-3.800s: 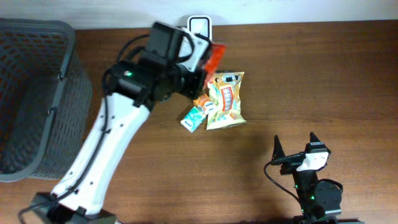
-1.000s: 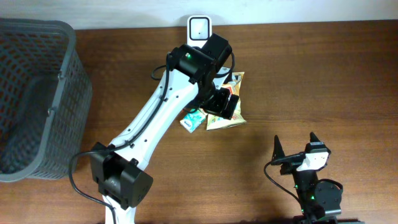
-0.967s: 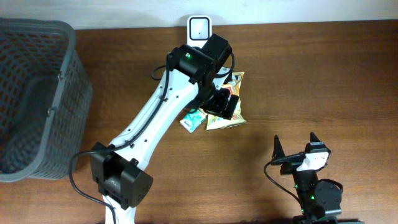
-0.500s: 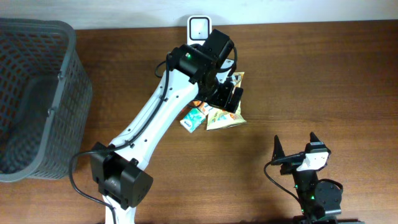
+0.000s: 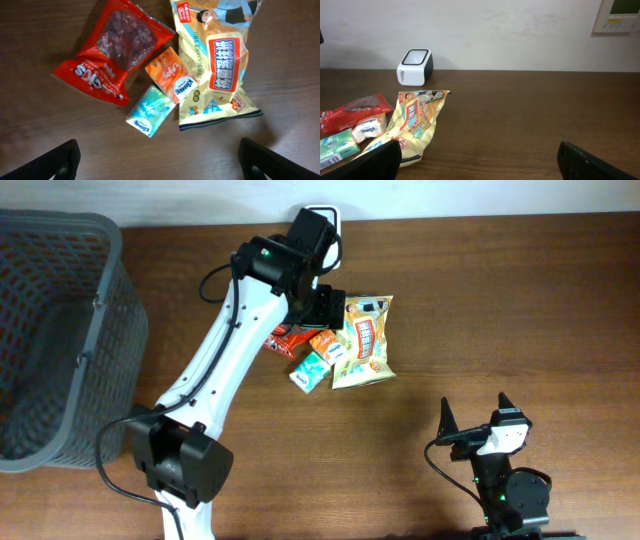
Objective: Scan the item barcode
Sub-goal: 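Carry the red snack bag with the left gripper and release it on the pile, then raise the right arm and move its gripper above the snack pile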
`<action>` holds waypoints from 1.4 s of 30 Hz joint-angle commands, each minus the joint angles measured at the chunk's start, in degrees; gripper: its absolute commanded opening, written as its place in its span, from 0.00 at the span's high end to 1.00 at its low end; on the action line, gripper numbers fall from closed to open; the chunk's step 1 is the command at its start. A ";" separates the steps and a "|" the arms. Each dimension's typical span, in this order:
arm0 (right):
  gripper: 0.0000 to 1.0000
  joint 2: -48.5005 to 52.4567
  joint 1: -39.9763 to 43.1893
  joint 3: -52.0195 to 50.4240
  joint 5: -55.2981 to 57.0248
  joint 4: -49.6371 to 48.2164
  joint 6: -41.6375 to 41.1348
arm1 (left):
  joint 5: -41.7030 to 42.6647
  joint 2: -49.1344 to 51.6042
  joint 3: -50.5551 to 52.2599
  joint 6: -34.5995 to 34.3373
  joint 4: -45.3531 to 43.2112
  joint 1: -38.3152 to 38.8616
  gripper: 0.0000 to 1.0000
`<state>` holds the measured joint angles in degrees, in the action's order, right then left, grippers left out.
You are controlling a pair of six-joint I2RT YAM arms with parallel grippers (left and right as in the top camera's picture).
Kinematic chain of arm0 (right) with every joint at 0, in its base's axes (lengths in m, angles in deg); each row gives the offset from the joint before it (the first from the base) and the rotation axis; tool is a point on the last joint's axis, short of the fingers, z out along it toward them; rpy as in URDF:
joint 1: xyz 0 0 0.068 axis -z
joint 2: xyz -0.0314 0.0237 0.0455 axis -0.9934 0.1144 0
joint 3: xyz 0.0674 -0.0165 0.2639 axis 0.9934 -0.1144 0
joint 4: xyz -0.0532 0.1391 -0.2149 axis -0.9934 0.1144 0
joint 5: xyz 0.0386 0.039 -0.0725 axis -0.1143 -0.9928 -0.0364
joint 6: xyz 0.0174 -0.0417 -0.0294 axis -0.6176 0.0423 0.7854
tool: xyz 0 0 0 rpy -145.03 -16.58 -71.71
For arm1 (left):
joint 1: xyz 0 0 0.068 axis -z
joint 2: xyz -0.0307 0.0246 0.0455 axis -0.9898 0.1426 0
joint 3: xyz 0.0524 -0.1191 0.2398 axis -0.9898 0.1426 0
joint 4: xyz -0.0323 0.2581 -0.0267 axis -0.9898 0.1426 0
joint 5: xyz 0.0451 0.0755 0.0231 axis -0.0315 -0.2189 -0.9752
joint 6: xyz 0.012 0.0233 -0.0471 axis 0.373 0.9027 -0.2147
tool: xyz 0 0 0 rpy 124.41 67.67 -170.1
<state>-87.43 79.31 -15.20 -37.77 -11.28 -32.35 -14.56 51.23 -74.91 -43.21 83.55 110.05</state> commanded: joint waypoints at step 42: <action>0.01 -0.33 -0.37 0.02 -21.75 -17.84 -1.73 | -0.24 -1.36 -0.81 -1.14 4.57 -0.20 0.01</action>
<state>-87.43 79.31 -15.31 -54.88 -28.00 -32.57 -14.60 51.23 -74.91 -43.97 88.10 110.05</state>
